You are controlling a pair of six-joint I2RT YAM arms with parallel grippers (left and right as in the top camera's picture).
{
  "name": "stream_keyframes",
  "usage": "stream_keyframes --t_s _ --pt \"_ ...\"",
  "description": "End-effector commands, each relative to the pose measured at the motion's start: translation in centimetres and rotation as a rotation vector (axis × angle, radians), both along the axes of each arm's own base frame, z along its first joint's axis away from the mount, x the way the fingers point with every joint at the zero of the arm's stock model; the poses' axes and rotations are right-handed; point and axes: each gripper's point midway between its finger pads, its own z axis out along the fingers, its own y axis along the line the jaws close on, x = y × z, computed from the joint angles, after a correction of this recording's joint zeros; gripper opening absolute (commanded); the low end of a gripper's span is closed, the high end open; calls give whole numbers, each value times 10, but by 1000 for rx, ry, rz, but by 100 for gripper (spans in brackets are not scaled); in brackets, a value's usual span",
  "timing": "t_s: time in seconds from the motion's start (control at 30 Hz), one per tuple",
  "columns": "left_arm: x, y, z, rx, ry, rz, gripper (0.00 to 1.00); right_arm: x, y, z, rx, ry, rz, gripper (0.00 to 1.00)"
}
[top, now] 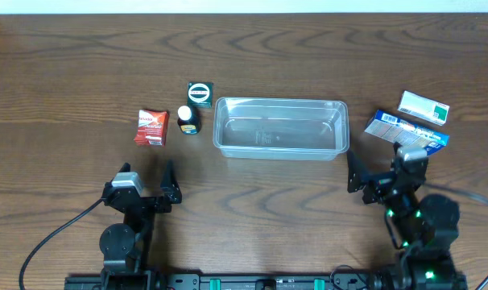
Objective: Pack container
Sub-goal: 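Reach right gripper to the blue fever box and grasp it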
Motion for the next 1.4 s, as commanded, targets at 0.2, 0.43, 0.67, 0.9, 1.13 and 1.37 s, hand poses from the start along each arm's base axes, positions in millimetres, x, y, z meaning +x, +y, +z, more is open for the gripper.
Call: stream_keyframes --t_s 0.2,0.43,0.67,0.9,1.13,1.37 --pt "-1 -2 -15 18 45 -16 98 19 23 58 56 255 131 99" --pt "-1 -2 -15 18 45 -16 98 23 53 98 123 362 317 99" --pt "-1 -2 -15 18 45 -16 98 25 66 94 161 398 398 99" --pt "-1 -2 -15 18 45 -16 98 44 -4 38 165 624 -141 99" --pt "-1 -2 -15 18 45 -16 98 41 -83 3 327 684 -827 99" --pt "-1 -2 -15 18 45 -16 98 56 -100 -37 527 719 -1118 99"
